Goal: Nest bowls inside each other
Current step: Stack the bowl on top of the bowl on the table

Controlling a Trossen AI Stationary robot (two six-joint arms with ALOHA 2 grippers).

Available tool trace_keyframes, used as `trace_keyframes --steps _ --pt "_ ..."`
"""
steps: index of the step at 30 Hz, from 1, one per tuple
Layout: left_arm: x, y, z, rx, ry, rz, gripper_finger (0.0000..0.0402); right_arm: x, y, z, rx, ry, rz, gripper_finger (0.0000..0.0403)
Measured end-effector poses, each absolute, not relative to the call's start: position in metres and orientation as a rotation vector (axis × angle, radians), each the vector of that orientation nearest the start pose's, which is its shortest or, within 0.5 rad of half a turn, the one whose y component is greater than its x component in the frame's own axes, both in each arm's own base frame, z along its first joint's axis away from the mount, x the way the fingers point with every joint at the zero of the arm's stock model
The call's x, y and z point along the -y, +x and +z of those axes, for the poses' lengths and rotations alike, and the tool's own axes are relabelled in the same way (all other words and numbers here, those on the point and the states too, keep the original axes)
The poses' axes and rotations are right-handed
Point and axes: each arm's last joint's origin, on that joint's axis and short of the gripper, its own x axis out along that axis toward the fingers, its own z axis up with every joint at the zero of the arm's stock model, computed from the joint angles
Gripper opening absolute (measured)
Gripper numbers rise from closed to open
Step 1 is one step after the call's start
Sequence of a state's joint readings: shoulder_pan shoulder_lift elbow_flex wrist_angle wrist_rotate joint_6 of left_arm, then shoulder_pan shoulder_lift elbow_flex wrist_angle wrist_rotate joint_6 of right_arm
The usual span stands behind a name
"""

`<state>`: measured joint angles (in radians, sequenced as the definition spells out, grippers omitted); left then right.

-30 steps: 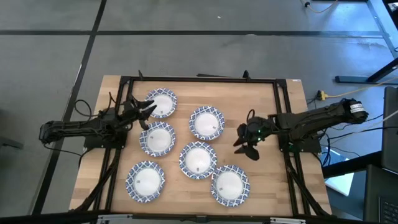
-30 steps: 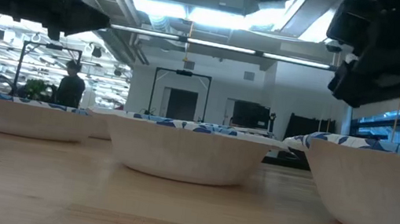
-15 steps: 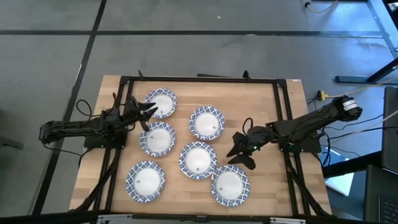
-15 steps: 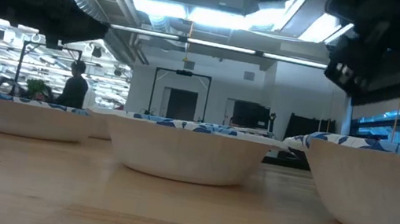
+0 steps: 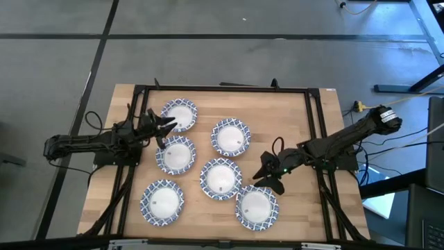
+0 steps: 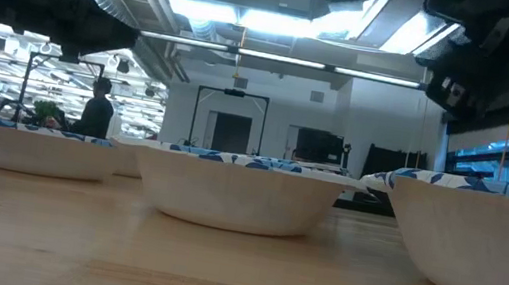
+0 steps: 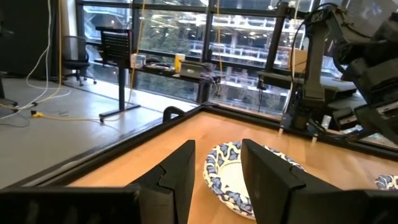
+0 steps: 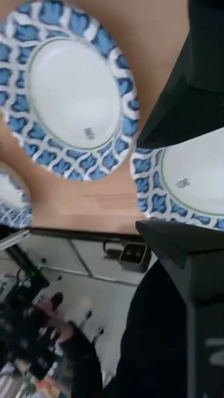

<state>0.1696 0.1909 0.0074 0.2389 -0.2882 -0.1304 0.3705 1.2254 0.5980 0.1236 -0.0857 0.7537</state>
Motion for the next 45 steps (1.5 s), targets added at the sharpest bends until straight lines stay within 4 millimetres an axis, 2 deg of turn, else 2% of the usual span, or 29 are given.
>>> trace_keyframes --steps 9,14,20,25,28,36,45 --pt "-0.026 0.105 0.173 0.079 -0.13 0.436 0.0124 -0.108 0.235 0.164 -0.876 0.614 0.13 0.02" --pt "-0.026 0.105 0.172 0.07 -0.129 0.437 0.0124 -0.11 0.239 0.153 -0.926 0.602 0.099 0.02" --pt "-0.026 0.105 0.171 0.057 -0.128 0.438 0.0124 -0.111 0.243 0.154 -1.04 0.555 0.036 0.02" --pt "-0.026 0.105 0.17 0.054 -0.128 0.438 0.0124 -0.115 0.255 0.176 -0.945 0.486 0.063 0.02" --pt "-0.026 0.105 0.17 0.054 -0.128 0.438 0.0124 -0.115 0.256 0.182 -0.986 0.443 0.051 0.02" --pt "-0.026 0.105 0.17 0.054 -0.128 0.438 0.0124 -0.11 0.246 0.176 -1.118 0.405 -0.048 0.02" --pt "-0.026 0.105 0.17 0.054 -0.128 0.438 0.0124 -0.112 0.245 0.169 -1.197 0.459 -0.026 0.02"
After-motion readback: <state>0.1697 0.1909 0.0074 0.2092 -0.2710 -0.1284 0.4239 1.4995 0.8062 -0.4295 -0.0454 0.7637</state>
